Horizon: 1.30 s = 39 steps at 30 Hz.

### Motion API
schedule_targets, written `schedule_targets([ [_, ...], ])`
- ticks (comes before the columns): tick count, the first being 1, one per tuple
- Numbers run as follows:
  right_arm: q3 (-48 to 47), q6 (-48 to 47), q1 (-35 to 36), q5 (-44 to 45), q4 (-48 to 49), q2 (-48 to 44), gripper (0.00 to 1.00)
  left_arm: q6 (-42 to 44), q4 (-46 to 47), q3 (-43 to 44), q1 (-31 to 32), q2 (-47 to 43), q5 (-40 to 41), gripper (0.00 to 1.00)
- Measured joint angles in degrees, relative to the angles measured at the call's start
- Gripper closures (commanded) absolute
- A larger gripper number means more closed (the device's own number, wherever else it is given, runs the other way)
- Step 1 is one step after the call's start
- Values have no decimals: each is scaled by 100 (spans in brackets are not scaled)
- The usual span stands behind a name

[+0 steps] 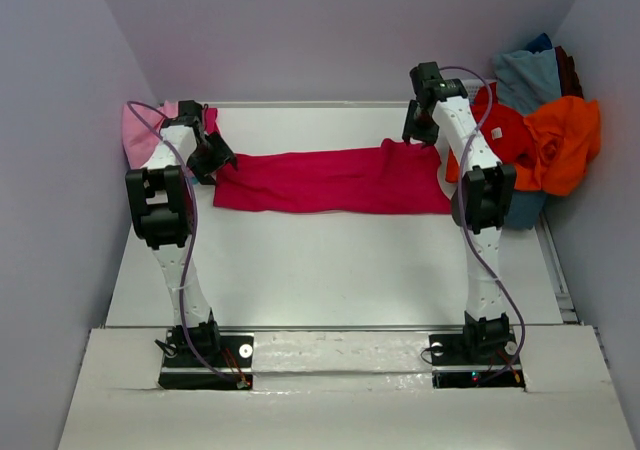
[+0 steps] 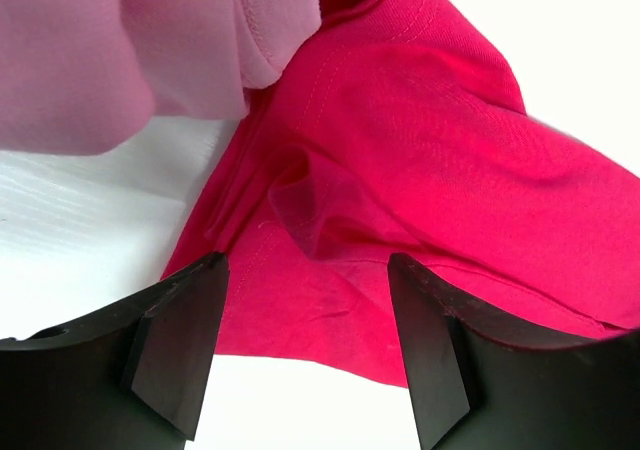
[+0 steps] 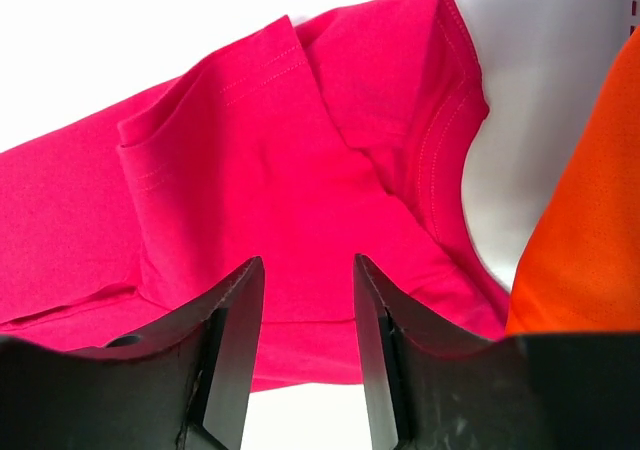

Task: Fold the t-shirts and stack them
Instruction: Fold the tshirt

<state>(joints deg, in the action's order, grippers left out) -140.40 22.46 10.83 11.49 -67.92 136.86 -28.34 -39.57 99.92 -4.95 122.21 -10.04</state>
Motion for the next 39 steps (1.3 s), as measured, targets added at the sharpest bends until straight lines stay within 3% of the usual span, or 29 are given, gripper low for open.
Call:
schedule_targets([
  [10,90,2,0,-63,35,-11,48,-2,13,-15,2,-4,-48,23],
  [20,2577,138,-4,-542,208,-1069,50,-2,79,-1005,24,-973,-136,22],
  [27,3526,157,-4,-756,461,-1698,53,-2,144,-1611,50,-1696,-157,22],
  [32,4028,184,-4,-828,645,-1810,61,-2,192,-1843,50,-1729,-184,22],
  [39,4417,225,-4,-898,807,-1812,62,0,223,-1891,50,-1729,-81,21],
])
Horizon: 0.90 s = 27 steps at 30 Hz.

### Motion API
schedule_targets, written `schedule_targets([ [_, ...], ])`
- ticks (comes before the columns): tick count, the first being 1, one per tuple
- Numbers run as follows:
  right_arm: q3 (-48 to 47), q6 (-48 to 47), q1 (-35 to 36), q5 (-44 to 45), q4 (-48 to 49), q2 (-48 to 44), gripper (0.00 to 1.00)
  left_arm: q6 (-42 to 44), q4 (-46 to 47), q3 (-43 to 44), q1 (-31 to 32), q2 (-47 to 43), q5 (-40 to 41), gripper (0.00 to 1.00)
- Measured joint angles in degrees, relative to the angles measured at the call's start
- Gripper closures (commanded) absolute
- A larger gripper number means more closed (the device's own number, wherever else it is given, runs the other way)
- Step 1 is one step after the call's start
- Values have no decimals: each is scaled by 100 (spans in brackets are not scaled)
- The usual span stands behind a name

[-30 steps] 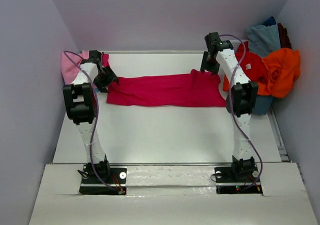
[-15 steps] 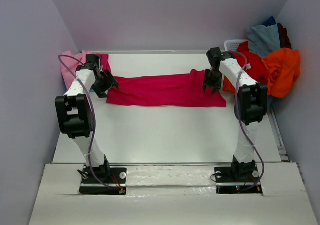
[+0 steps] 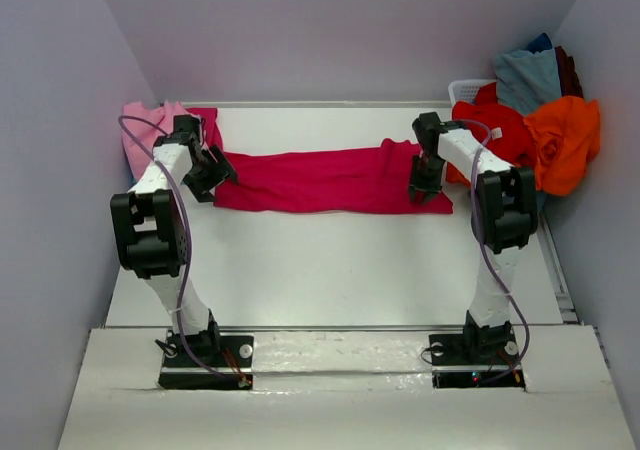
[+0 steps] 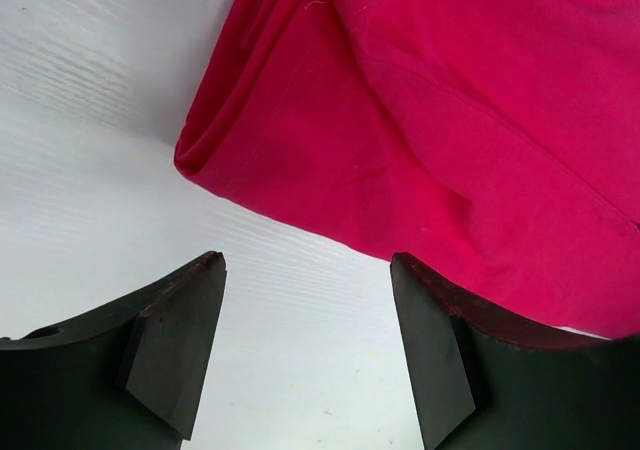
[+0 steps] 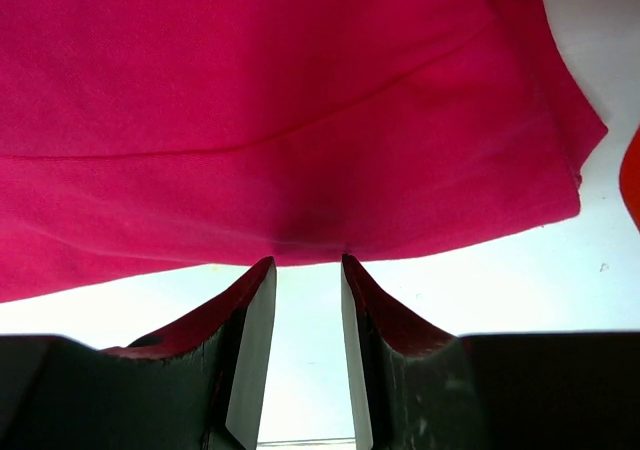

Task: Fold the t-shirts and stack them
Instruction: Fold the tshirt

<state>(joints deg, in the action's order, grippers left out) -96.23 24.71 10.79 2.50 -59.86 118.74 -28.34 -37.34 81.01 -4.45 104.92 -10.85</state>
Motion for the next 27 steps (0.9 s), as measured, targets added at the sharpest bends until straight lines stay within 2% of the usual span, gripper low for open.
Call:
schedule_targets([
  [8,236,7,0,-20,173,2,64,-26,79,-269,-85,0,247,21],
  [18,267,-4,0,-20,221,2,65,-22,133,-295,-503,24,343,22],
  [27,450,-4,0,-20,334,2,66,85,396,-157,-579,678,37,23],
])
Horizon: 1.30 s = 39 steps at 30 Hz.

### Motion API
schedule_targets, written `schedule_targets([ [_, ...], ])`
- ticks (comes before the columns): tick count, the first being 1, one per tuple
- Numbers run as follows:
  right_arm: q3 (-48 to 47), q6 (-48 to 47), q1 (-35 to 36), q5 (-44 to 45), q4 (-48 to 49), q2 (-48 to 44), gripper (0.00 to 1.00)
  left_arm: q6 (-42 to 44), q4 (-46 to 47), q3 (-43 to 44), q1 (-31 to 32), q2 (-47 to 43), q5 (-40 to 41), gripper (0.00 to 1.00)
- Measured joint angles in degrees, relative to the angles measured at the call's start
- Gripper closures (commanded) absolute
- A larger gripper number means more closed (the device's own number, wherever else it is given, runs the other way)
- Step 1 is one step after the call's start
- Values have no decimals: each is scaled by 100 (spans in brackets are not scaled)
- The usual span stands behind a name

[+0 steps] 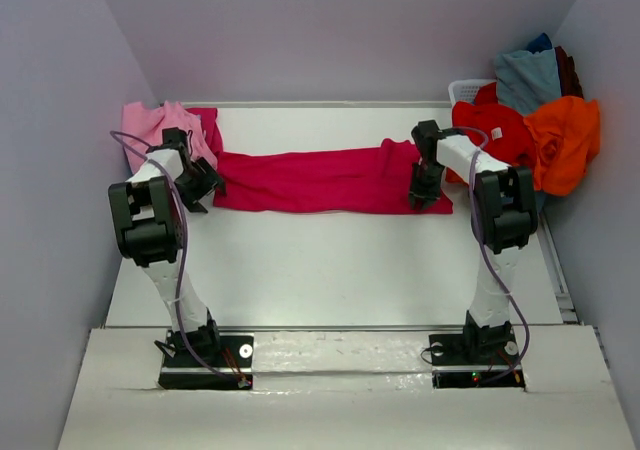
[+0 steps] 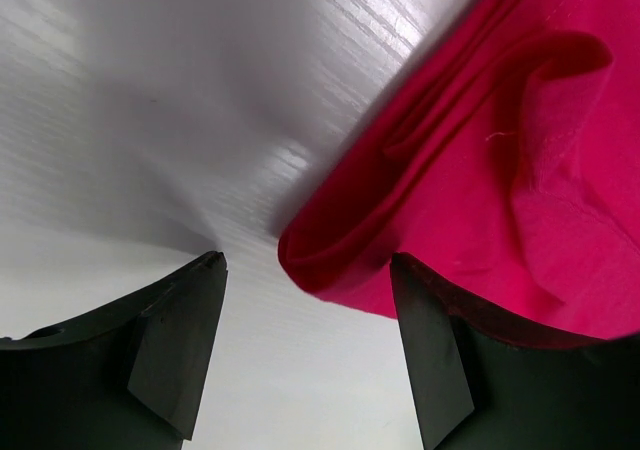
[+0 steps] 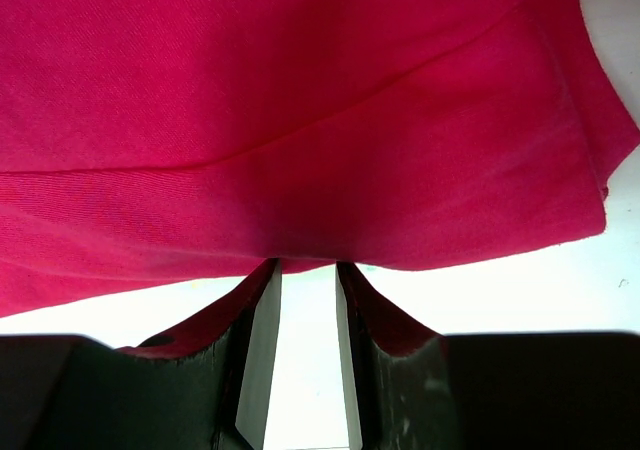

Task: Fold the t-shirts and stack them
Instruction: Fold the tshirt

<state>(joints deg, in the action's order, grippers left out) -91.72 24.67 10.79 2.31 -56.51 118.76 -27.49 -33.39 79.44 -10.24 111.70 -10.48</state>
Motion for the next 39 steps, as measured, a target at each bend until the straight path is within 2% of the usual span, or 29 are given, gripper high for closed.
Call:
schedule_targets([
  [6,81,2,0,2,13,0,67,52,68,101,2,107,-98,25],
  [15,90,4,0,2,26,0,68,74,98,321,2,109,-26,41],
  [39,267,9,0,28,68,0,70,96,107,-26,2,13,87,52],
])
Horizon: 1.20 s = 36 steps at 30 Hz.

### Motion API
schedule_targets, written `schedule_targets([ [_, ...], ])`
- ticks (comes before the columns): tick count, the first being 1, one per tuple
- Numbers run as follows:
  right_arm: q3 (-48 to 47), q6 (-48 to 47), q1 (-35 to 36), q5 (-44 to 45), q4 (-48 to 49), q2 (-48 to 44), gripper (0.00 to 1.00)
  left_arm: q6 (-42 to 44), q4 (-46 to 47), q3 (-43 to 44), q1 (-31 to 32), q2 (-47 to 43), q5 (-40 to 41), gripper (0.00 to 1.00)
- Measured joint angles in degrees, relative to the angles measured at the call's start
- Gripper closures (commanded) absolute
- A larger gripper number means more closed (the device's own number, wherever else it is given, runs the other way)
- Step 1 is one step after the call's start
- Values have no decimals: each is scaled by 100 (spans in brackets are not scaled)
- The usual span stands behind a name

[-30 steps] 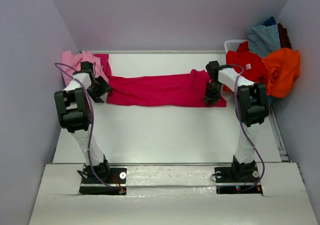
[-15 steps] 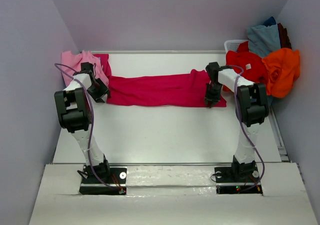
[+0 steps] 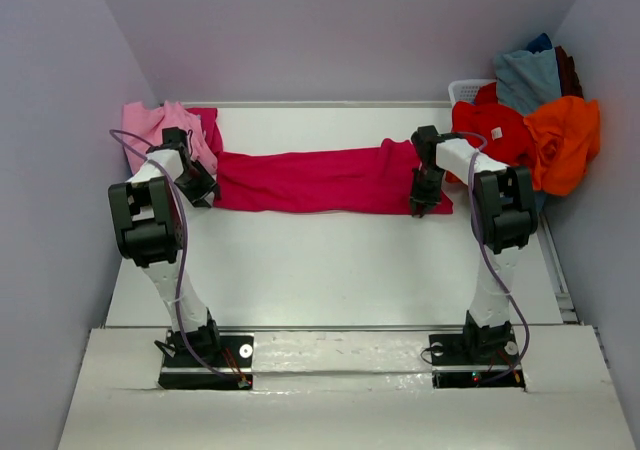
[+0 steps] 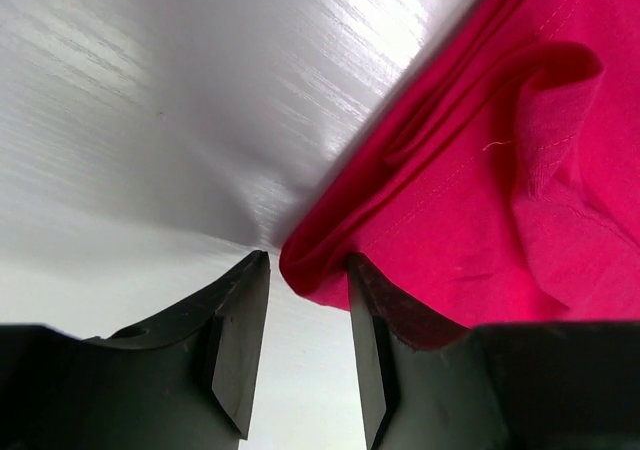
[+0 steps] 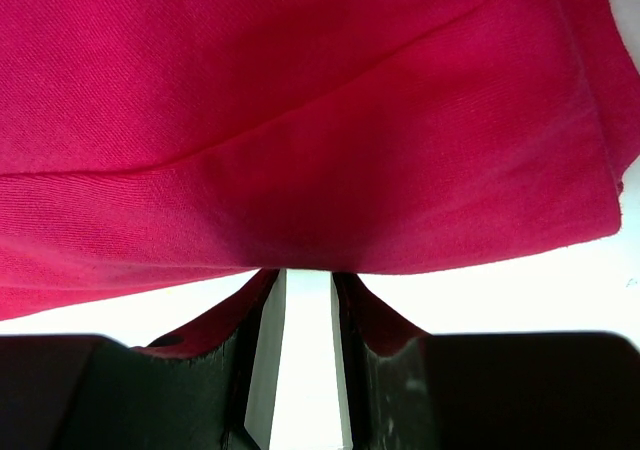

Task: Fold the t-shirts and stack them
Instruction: Fold the tshirt

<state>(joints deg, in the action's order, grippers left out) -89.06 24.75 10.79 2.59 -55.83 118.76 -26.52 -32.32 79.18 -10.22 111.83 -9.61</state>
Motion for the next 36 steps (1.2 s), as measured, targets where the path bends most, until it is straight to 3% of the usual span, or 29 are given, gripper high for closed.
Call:
schedule_targets([
  [12,68,13,0,0,48,-4,70,17,39,-2,0,-28,-39,65],
  [22,79,13,0,2,59,-13,70,28,85,-186,0,-221,-48,94],
  [36,81,13,0,7,59,-13,71,59,120,-448,0,-332,-42,94],
])
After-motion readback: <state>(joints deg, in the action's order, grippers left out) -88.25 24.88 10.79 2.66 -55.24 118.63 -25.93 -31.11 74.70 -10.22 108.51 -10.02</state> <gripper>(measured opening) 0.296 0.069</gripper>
